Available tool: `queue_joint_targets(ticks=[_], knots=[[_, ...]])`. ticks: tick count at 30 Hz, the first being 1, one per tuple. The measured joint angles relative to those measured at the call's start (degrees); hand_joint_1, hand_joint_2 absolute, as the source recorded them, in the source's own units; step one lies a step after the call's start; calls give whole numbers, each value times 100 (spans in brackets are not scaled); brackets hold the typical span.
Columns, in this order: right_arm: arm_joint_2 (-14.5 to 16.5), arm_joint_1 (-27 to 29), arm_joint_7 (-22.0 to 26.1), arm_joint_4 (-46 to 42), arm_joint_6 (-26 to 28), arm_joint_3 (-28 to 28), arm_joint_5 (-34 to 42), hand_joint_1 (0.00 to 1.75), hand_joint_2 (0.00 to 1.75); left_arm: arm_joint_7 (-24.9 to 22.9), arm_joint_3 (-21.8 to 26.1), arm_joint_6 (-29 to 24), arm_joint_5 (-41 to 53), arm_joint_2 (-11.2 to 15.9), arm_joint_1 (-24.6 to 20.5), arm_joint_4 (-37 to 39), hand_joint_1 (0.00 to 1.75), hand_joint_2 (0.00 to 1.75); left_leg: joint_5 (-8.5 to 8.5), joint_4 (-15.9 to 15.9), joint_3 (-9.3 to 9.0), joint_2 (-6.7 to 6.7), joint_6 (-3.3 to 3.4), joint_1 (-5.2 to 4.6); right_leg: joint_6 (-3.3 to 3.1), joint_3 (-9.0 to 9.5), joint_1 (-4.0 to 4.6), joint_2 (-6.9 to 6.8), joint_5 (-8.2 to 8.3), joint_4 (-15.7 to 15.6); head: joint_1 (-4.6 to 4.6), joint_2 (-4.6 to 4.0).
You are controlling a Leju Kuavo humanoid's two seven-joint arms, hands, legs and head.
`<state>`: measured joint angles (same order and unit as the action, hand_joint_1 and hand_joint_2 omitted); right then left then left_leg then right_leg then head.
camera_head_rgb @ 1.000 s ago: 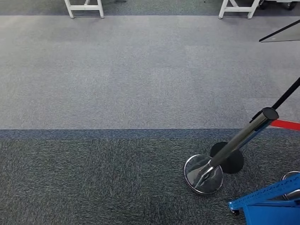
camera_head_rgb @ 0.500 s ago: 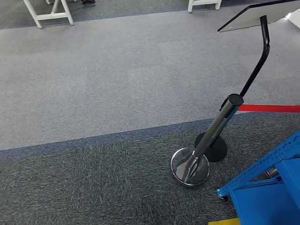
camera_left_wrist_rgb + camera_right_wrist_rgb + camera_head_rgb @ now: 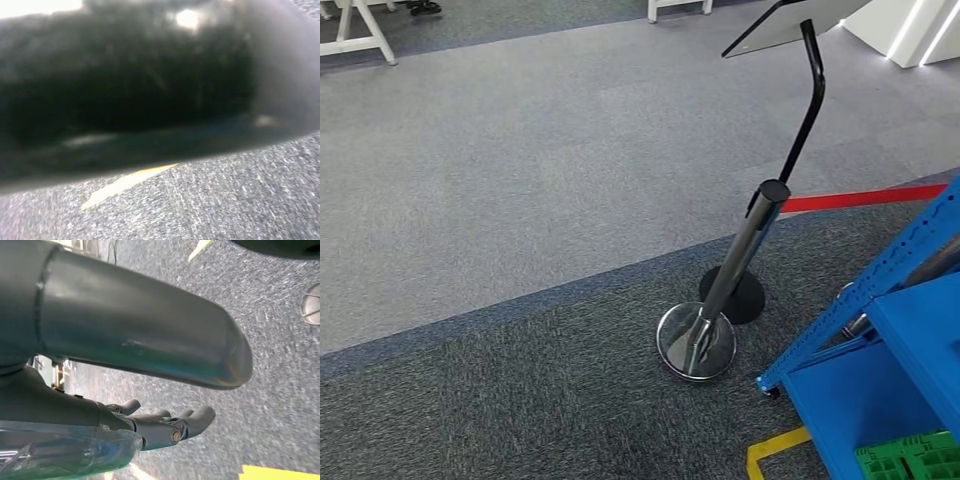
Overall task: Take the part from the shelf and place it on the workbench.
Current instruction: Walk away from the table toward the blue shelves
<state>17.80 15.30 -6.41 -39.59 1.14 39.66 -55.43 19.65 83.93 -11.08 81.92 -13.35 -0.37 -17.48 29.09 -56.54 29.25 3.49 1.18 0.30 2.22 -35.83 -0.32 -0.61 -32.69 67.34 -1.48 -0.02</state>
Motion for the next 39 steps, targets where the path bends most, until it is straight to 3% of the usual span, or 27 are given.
queue_joint_targets(ticks=[2, 4, 6, 8, 10, 12, 13, 14, 15, 17, 19, 21, 22, 24, 26, 27, 28, 29, 31, 33, 34, 36, 38, 39], knots=[[-4, -16, 33, 3, -39, 14, -45, 0, 0, 0, 0, 0, 2, -3, -2, 3, 0, 0, 35, -6, -46, 100, -47, -24, -54, 411, 23, -256, 263, -755, 5, 0], [-13, -39, 114, 7, -140, 62, -162, 0, 0, 0, 0, 0, 16, -5, -4, 7, 0, 0, 59, -8, -85, 186, -107, -42, -125, 536, 52, -359, 300, -1012, 20, 0], [-16, -50, 182, 10, -232, 159, -290, 0, 0, 0, 1, -1, 36, -8, -14, 8, 0, 0, 84, -10, -121, 234, -175, -28, -194, 537, 49, -233, 325, -1026, 28, 0], [-15, -62, 205, 13, -273, 254, -357, 0, 0, 1, 2, -5, 43, -11, -24, 9, 0, 0, 257, -204, -67, 45, -242, -8, -265, 573, 26, -121, 367, -1055, 44, 0], [-15, -79, 213, 15, -288, 307, -371, 0, 0, 2, 5, -9, 45, -11, -22, 10, 0, 0, 619, -839, 213, -214, -275, 6, -309, 585, 19, -4, 394, -1062, 60, 0], [-15, -88, 217, 18, -296, 339, -373, 0, 0, 2, 12, -9, 46, -11, -12, 10, 0, 0, 848, -1537, 566, -284, -277, 11, -323, 584, 33, 148, 400, -1061, 60, 0], [-15, -89, 217, 19, -296, 356, -373, 0, 0, 2, 14, -9, 46, -11, -8, 10, 0, 0, 800, -1655, 652, -293, -269, 10, -324, 590, 41, 232, 400, -1060, 62, 0], [-14, -90, 217, 20, -296, 374, -374, 0, 0, 2, 15, -9, 46, -11, -7, 10, 0, 0, 620, -1526, 631, -312, -252, 9, -324, 601, 46, 320, 400, -1059, 61, 0], [-14, -93, 217, 22, -297, 393, -375, 0, 0, 2, 15, -9, 47, -10, -7, 10, 0, 0, 375, -1219, 525, -358, -228, 9, -323, 613, 50, 403, 399, -1059, 62, 0], [-15, -108, 216, 28, -300, 416, -384, 0, 0, 2, 19, -9, 50, -4, -8, 10, 0, 0, -18, -463, 245, -644, -163, 16, -307, 594, 53, 551, 391, -1047, 58, 0], [-16, -121, 216, 33, -307, 431, -401, 0, 0, 1, 23, -8, 52, 1, -14, 11, 0, 0, -86, -96, 116, -851, -123, 15, -247, 529, 38, 673, 390, -1031, 57, 0], [-19, -119, 216, 43, -312, 467, -441, 0, 0, 0, 24, -8, 54, -2, -23, 13, 0, 0, -80, -30, 100, -773, -89, 12, -164, 473, 17, 785, 404, -1033, 60, 0], [-21, -118, 220, 52, -315, 497, -471, 0, 0, 0, 24, -9, 56, -3, -27, 14, 0, 0, -99, 6, 89, -708, -59, 19, -133, 438, 17, 748, 379, -1001, 55, 0], [-27, -138, 231, 67, -318, 556, -535, 0, 0, -1, 24, -9, 60, -11, -27, 17, 0, 0, -135, 74, 69, -546, -5, 43, -87, 262, 26, 482, 134, -641, 9, 0], [-29, -169, 234, 82, -299, 595, -575, 0, 0, -1, 26, -7, 61, -9, -16, 21, 0, 0, -132, 80, 67, -375, 14, 33, -42, -100, 11, 193, -268, 94, -32, 0], [-30, -180, 227, 96, -273, 605, -586, 0, 0, -1, 27, -3, 61, -4, -10, 24, 0, 0, -125, 79, 68, -289, 14, 28, -17, -253, -2, 138, -393, 413, -32, 0], [-30, -187, 216, 116, -238, 615, -595, 0, 0, -1, 28, 2, 61, 1, -11, 26, 0, 0, -117, 78, 65, -209, 10, 26, 4, -316, -17, 111, -404, 555, -31, 0], [-30, -192, 204, 141, -198, 627, -605, 0, 0, -2, 28, 8, 61, 5, -15, 29, 0, 0, -107, 77, 59, -136, 1, 26, 20, -268, -32, 85, -305, 478, -33, 0], [-30, -208, 190, 193, -124, 656, -627, 0, 0, -2, 28, 15, 61, 11, -26, 37, 0, 0, -78, 72, 21, -16, -37, 26, 40, 141, -59, -64, 76, -251, -34, 0], [-30, -240, 189, 240, -76, 686, -644, 0, 0, -2, 29, 17, 61, 15, -28, 42, 0, 0, -37, 51, -20, 74, -104, 3, 5, 509, -56, -237, 303, -901, -27, 0], [-30, -255, 189, 261, -63, 699, -648, 0, 0, -2, 30, 18, 61, 18, -33, 42, 0, 0, -22, 42, -39, 111, -140, -6, -27, 566, -46, -274, 325, -1022, -18, 0], [-30, -268, 189, 300, -52, 728, -651, 0, 0, -2, 31, 17, 61, 22, -52, 43, 0, 0, -5, 37, -69, 174, -208, 6, -111, 553, -28, -183, 329, -1029, -1, 0], [-29, -281, 189, 332, -43, 755, -654, 0, 0, -2, 31, 17, 61, 25, -69, 46, 0, 0, 110, -73, -52, 63, -278, 32, -179, 568, -35, -95, 349, -1039, 13, 0], [-29, -296, 190, 346, -40, 764, -659, 0, 0, -2, 32, 17, 61, 27, -70, 48, 0, 0, 254, -273, 28, -48, -303, 39, -210, 584, -42, -48, 364, -1046, 23, 0]])
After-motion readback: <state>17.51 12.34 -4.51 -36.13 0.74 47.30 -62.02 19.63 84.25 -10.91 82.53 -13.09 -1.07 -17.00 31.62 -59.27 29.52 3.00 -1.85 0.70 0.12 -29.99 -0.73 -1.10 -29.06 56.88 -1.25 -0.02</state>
